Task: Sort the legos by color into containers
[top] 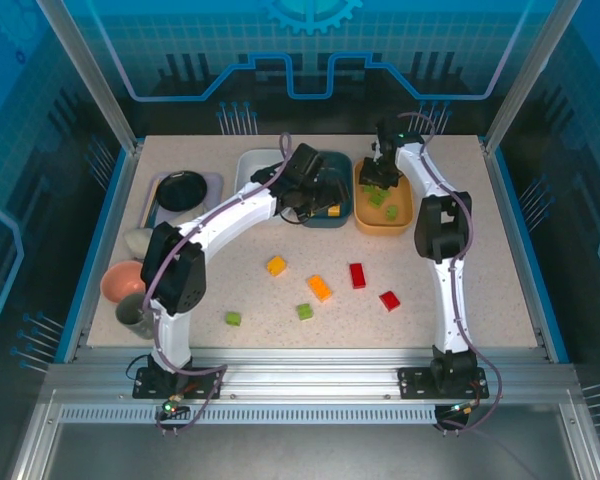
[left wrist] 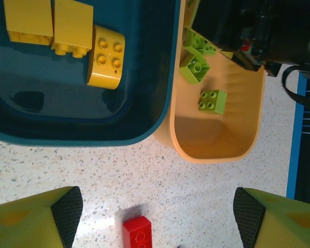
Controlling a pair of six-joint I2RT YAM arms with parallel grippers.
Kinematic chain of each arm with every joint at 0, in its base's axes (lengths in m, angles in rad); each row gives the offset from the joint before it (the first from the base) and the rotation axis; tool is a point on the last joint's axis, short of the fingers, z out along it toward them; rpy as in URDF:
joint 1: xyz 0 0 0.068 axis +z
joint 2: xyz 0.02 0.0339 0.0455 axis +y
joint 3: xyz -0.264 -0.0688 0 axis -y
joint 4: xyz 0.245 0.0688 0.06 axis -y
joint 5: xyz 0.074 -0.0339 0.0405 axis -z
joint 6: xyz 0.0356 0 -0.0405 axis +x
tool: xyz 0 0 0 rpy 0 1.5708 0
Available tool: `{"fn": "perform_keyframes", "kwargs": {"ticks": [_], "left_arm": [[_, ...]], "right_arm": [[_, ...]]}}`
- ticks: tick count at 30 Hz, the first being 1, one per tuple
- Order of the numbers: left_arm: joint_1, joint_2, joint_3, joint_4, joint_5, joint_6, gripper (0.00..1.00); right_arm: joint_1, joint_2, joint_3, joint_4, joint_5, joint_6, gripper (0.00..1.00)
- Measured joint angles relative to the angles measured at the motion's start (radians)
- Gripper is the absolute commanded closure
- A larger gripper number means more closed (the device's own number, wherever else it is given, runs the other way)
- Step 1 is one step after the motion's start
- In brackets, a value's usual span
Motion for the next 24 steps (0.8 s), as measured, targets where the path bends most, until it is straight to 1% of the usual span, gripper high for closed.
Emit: {"fn": "perform_keyframes", "kwargs": {"ticks": [3,5,7,9,12,13,16,19,22,24], "left_arm": [[0.0,0.006,0.011,-0.007,0.001,0.001,0.2],[-0.002,0.006,0.016,-0.018,0.003,0.004,0.2],[-0.007,0.006,0.021,-0.031,0.01,0.009,0.21],[-0.018,0.008,0.027,-0.048,0.019,0.011,0.22],[-0.041,0.023,0.045,-0.084,0.041,-0.001,0.23],[-0.05,0.034,0.056,-0.1,0.05,-0.009,0.24],[-0.078,0.087,0.096,-0.159,0.077,-0.05,0.25],[-0.111,0.167,0.149,-0.236,0.106,-0.09,0.25],[-0.143,0.253,0.211,-0.315,0.129,-0.124,0.23],[-0.161,0.297,0.238,-0.355,0.142,-0.145,0.21]], "right_arm": [[-0.001,0.015,0.01,-0.02,-0.011,0.002,0.47],[-0.002,0.015,0.017,-0.031,-0.016,0.005,0.4],[-0.002,0.01,0.018,-0.032,-0.015,0.007,0.37],[-0.002,-0.003,0.015,-0.034,-0.014,0.006,0.37],[0.0,-0.08,-0.045,-0.026,-0.006,0.006,0.37],[0.001,-0.123,-0.082,-0.016,0.001,0.007,0.38],[0.013,-0.338,-0.265,0.025,0.05,0.01,0.38],[0.036,-0.605,-0.479,0.085,0.092,0.017,0.37],[0.057,-0.868,-0.702,0.139,0.111,0.029,0.35],[0.065,-1.004,-0.83,0.16,0.119,0.035,0.33]]}}
